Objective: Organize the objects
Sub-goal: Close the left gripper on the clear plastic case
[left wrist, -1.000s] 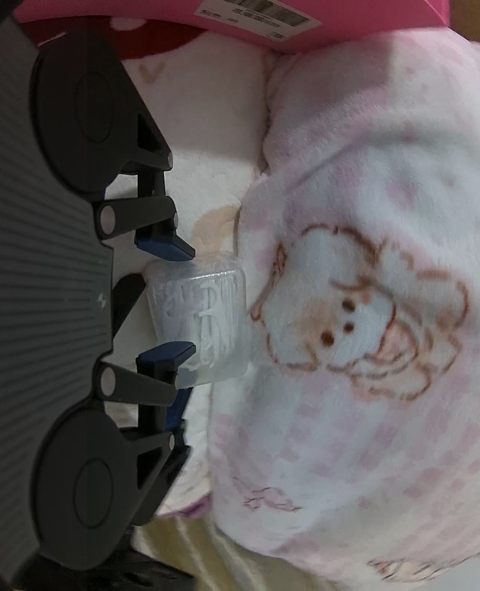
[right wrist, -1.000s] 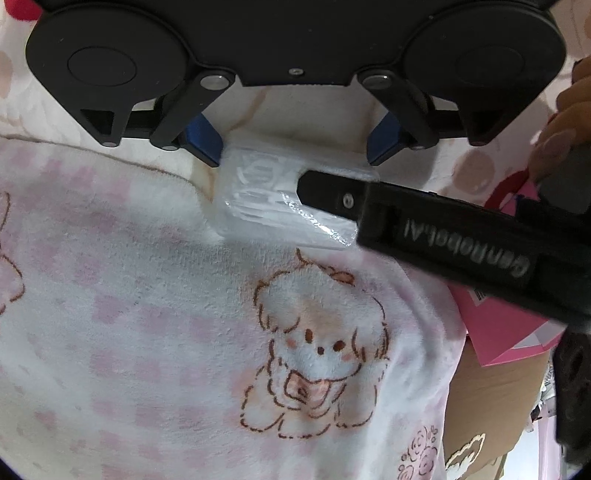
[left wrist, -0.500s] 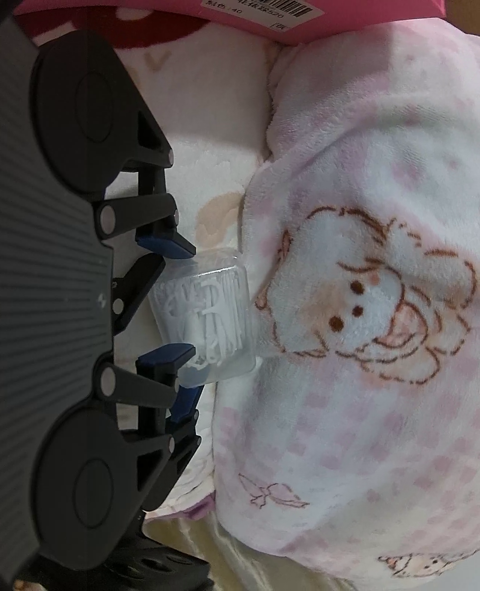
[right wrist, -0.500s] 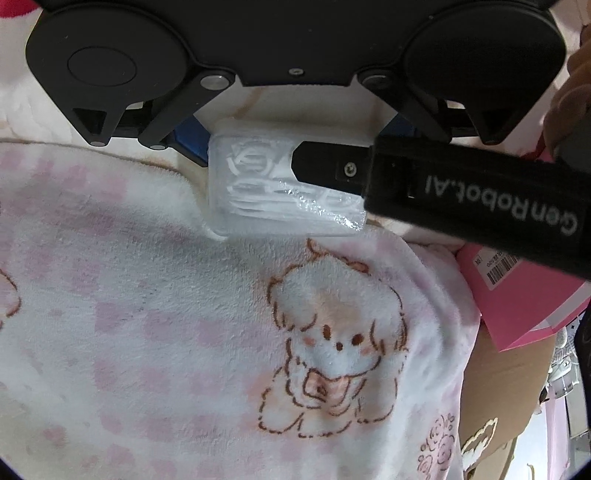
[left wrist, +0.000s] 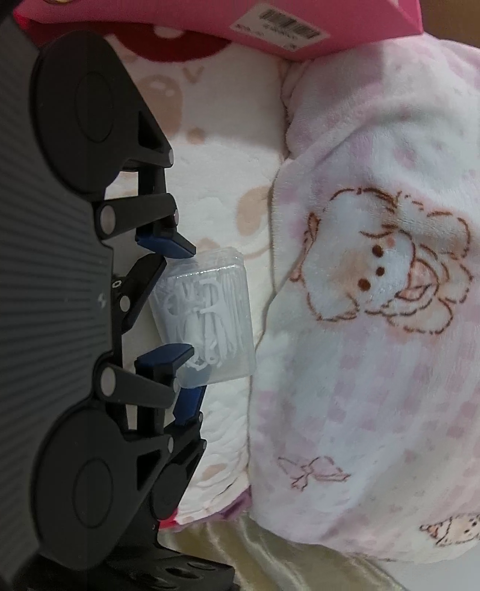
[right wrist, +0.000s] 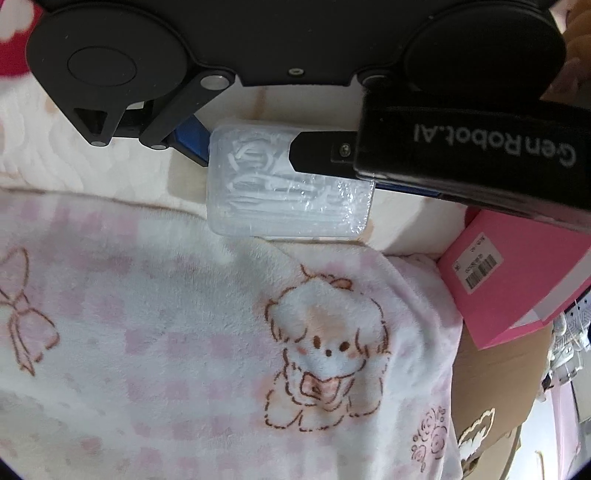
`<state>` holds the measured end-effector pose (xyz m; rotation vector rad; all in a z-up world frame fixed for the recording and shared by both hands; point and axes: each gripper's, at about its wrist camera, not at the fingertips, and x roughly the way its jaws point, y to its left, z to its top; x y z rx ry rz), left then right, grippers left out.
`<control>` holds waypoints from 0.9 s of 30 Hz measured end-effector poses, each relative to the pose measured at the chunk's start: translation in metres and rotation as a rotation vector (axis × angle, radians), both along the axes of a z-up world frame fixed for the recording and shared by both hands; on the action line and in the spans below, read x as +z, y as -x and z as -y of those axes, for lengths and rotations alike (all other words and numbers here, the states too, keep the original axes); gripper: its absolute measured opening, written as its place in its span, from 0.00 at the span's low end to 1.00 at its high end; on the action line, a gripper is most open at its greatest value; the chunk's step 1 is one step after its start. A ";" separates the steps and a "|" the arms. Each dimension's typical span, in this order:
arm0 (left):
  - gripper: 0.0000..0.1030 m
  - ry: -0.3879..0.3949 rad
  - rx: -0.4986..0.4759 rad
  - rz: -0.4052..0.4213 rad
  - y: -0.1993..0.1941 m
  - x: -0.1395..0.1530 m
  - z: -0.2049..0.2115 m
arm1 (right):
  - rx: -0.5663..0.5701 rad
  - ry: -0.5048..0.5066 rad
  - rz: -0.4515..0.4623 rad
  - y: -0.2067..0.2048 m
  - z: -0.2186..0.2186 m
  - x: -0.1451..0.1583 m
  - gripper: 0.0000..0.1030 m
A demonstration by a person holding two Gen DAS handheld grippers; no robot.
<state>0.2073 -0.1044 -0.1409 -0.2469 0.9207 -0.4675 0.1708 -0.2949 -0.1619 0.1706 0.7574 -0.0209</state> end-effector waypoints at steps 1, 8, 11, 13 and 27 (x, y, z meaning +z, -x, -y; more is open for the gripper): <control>0.46 -0.012 -0.004 0.008 0.004 0.002 0.002 | -0.006 -0.017 0.000 -0.011 -0.001 0.003 0.93; 0.46 -0.041 -0.033 0.019 0.031 0.019 -0.002 | -0.025 -0.067 -0.009 0.023 -0.012 0.019 0.93; 0.45 -0.023 -0.052 -0.011 0.039 0.026 -0.007 | -0.033 -0.075 -0.054 0.027 -0.020 0.026 0.93; 0.45 -0.010 -0.068 -0.023 0.046 0.031 -0.013 | -0.033 -0.064 -0.066 0.034 -0.026 0.032 0.93; 0.45 0.032 -0.105 -0.085 0.086 0.062 -0.048 | -0.041 -0.089 -0.067 0.081 -0.062 0.062 0.93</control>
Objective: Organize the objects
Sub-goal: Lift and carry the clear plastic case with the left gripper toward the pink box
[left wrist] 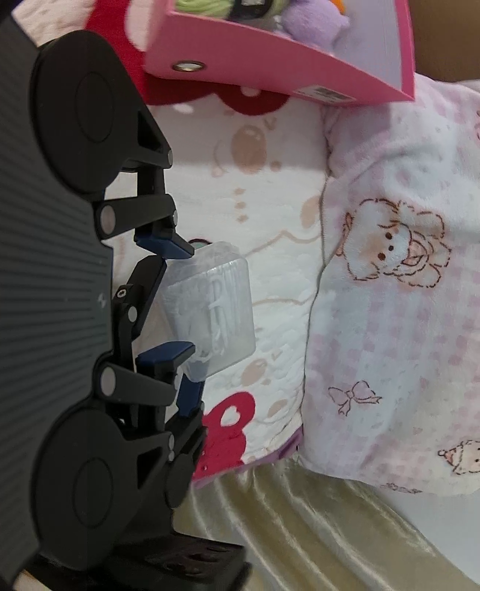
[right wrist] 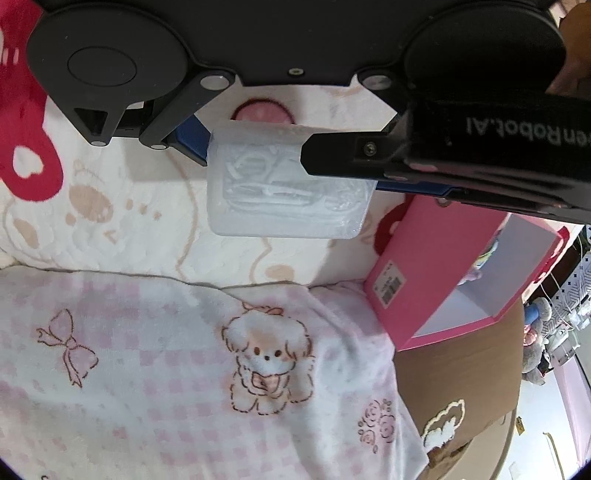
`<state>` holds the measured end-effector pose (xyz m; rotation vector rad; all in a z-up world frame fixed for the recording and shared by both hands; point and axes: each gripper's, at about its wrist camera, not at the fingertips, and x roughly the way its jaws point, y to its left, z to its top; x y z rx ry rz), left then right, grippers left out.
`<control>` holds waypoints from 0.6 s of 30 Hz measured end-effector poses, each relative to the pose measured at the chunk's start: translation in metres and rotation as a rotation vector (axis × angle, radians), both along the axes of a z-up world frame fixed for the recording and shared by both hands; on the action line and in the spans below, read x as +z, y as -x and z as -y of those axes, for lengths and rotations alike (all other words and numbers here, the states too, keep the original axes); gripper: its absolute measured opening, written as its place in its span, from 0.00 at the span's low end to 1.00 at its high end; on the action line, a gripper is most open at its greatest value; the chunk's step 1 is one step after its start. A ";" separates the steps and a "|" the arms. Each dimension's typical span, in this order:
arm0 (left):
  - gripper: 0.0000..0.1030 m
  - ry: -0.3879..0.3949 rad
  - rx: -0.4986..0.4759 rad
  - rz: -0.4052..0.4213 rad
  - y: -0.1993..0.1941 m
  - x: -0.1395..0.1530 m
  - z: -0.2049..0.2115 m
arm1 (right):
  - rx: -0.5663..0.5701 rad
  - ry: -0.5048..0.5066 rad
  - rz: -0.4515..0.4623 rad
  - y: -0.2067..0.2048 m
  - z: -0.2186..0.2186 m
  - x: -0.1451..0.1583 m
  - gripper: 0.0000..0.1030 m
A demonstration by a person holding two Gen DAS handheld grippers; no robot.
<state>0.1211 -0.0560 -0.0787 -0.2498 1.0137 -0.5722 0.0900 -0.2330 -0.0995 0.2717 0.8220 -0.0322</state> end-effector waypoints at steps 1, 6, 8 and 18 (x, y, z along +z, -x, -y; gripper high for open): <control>0.44 0.017 0.007 -0.015 0.002 0.003 -0.004 | 0.002 0.003 0.008 0.005 -0.003 0.003 0.93; 0.44 0.024 -0.008 0.004 0.025 0.024 -0.012 | -0.007 -0.037 0.047 0.029 -0.008 0.022 0.93; 0.44 0.015 -0.015 0.032 0.035 0.034 -0.015 | -0.005 -0.016 0.069 0.035 -0.015 0.030 0.93; 0.44 -0.023 -0.029 0.055 0.067 0.068 -0.033 | 0.006 -0.002 0.084 0.059 -0.045 0.058 0.92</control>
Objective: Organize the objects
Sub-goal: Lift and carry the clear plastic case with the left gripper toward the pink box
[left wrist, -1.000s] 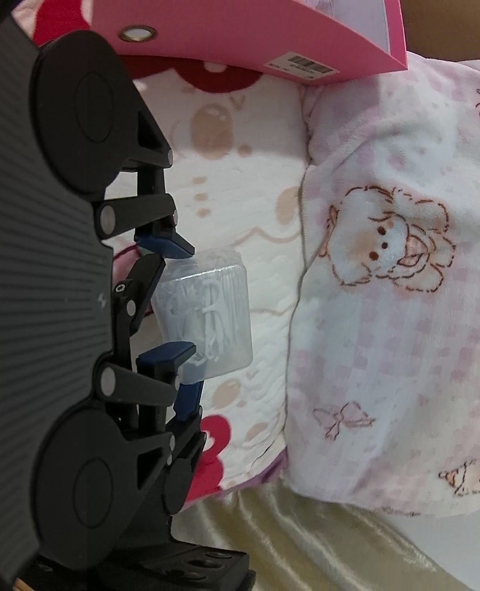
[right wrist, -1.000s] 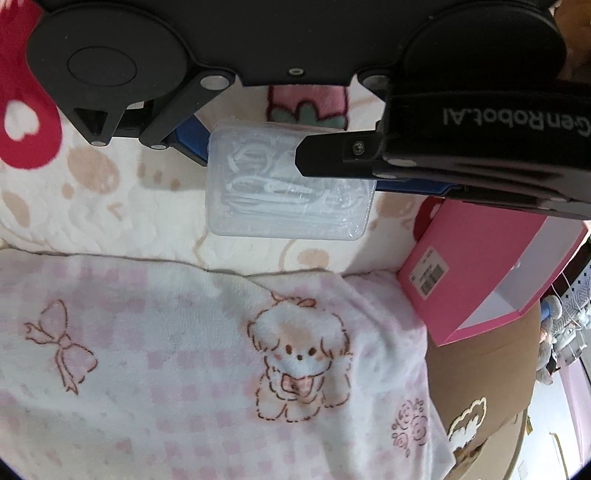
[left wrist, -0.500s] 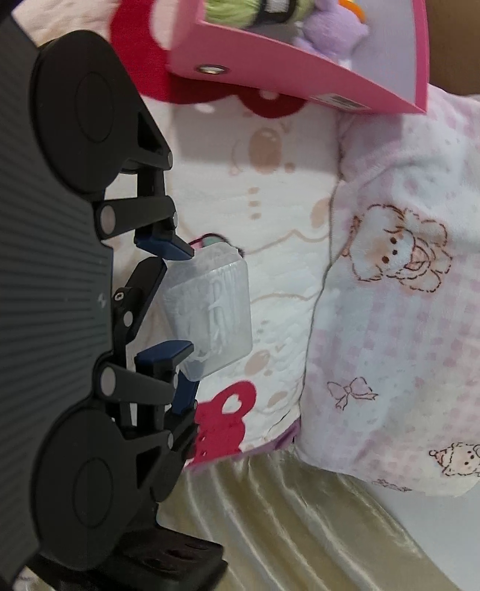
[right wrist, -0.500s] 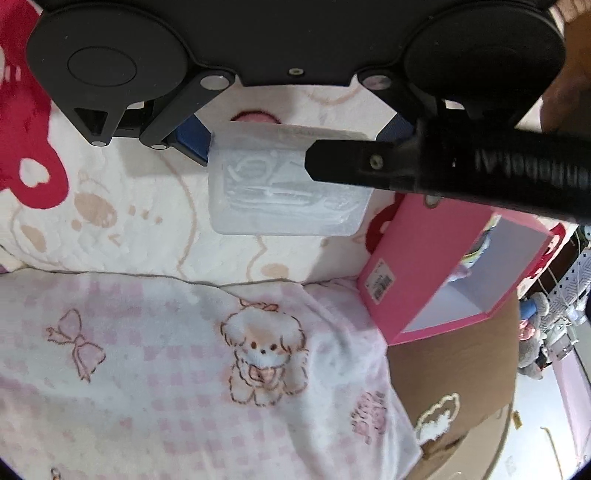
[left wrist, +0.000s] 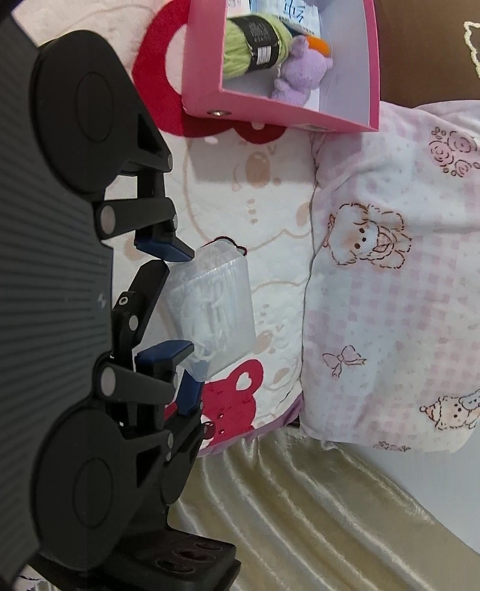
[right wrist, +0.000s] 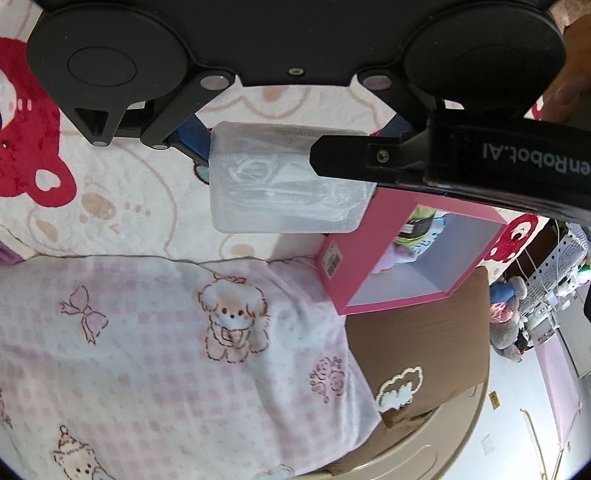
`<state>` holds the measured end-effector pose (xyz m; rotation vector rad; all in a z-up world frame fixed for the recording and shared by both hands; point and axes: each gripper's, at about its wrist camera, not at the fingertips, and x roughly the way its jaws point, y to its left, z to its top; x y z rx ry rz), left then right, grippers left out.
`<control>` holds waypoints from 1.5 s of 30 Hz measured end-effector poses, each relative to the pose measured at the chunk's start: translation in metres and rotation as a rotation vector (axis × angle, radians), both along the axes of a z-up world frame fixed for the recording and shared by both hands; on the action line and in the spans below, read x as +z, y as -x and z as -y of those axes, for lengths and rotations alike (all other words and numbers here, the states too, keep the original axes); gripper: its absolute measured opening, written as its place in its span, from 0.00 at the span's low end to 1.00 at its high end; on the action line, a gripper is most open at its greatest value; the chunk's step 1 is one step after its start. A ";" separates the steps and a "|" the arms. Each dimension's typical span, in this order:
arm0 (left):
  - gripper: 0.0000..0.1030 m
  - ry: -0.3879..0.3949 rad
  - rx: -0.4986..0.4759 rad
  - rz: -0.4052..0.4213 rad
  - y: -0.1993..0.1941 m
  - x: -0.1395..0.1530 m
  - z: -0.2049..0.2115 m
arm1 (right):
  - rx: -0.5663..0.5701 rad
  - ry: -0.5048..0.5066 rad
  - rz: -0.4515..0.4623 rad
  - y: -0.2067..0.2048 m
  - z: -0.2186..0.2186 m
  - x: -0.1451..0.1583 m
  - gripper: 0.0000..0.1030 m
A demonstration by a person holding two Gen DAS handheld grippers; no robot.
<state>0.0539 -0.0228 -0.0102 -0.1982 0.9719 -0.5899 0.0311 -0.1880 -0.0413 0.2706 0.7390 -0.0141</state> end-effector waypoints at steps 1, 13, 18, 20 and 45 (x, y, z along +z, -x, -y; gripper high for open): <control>0.44 -0.003 -0.002 0.000 0.003 0.002 -0.002 | 0.005 0.005 0.000 0.002 -0.004 0.002 0.93; 0.44 -0.027 -0.009 0.042 0.029 0.036 -0.033 | 0.054 0.085 0.026 0.013 -0.043 0.034 0.92; 0.44 0.013 0.015 0.068 0.028 0.044 -0.047 | 0.063 0.114 0.041 0.006 -0.054 0.044 0.92; 0.44 0.031 0.023 0.065 0.028 0.044 -0.056 | 0.076 0.130 0.039 0.004 -0.061 0.047 0.92; 0.44 0.076 0.161 0.112 -0.004 0.046 -0.161 | 0.258 0.329 0.015 -0.078 -0.155 0.068 0.92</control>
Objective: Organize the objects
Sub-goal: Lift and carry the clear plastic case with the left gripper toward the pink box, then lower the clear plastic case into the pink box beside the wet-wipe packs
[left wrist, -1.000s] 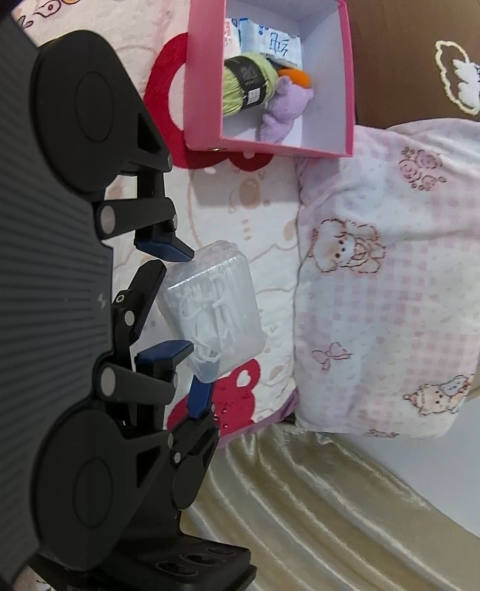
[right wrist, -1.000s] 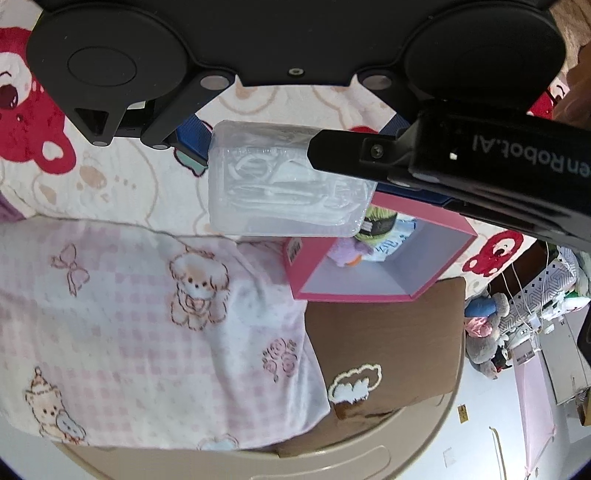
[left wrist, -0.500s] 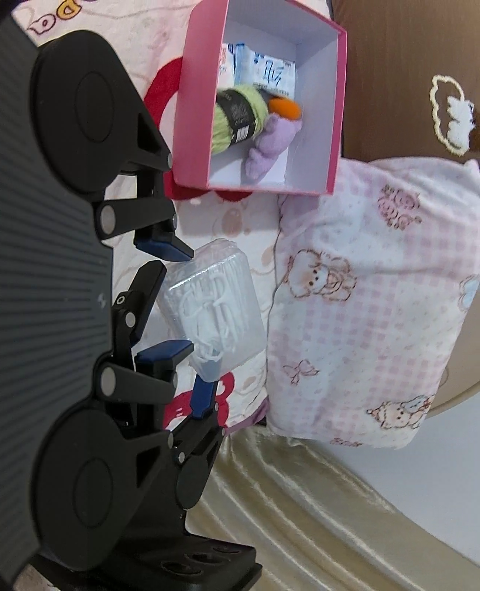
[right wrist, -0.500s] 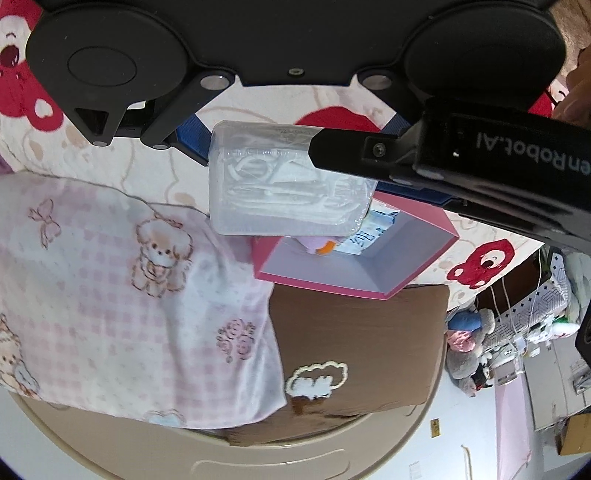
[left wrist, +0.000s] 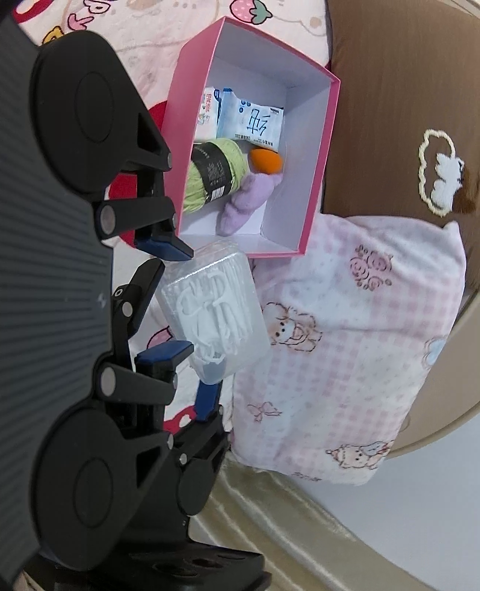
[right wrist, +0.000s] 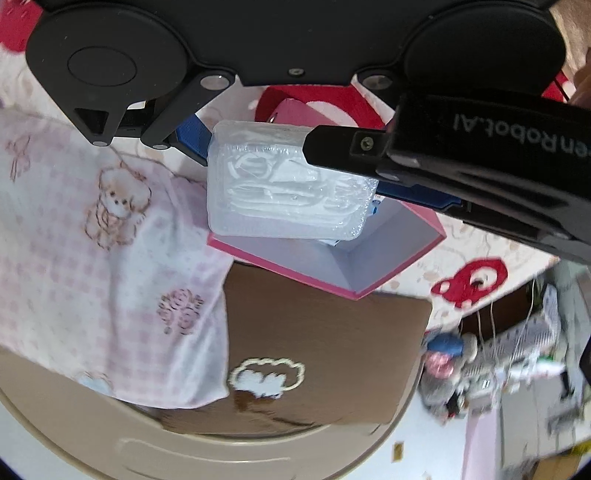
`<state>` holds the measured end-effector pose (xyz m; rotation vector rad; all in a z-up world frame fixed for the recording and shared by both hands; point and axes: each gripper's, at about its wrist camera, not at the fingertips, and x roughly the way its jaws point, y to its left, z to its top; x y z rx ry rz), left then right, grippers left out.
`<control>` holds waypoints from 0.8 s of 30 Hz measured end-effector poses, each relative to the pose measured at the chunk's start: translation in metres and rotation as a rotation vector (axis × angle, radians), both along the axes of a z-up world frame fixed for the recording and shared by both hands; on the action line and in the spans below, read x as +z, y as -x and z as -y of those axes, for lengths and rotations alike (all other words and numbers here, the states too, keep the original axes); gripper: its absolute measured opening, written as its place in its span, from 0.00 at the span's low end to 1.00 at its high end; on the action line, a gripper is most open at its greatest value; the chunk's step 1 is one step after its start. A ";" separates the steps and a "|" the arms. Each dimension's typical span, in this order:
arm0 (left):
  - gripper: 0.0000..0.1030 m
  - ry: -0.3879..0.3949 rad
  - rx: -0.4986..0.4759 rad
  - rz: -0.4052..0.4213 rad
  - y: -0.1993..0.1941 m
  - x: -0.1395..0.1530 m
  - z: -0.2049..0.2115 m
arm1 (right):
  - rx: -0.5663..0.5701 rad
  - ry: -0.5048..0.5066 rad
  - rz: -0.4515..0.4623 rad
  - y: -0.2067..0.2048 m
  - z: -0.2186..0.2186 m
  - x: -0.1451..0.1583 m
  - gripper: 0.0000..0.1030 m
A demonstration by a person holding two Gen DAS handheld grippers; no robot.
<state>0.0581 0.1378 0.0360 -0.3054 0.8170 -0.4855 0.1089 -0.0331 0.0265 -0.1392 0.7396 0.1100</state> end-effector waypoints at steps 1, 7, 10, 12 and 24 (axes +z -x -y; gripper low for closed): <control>0.44 0.009 -0.001 0.004 -0.001 0.001 -0.005 | 0.023 0.031 0.002 -0.004 -0.005 0.004 0.92; 0.43 0.048 0.043 0.023 -0.012 0.001 -0.033 | 0.089 0.099 0.003 -0.028 -0.027 0.011 0.92; 0.43 0.066 0.081 0.022 -0.020 -0.004 -0.049 | 0.114 0.089 -0.007 -0.047 -0.037 0.012 0.92; 0.43 0.080 0.105 0.020 -0.027 -0.008 -0.060 | 0.135 0.092 -0.010 -0.059 -0.045 0.011 0.92; 0.44 0.159 0.178 -0.059 -0.073 -0.048 -0.114 | 0.223 0.163 -0.100 -0.123 -0.079 -0.020 0.92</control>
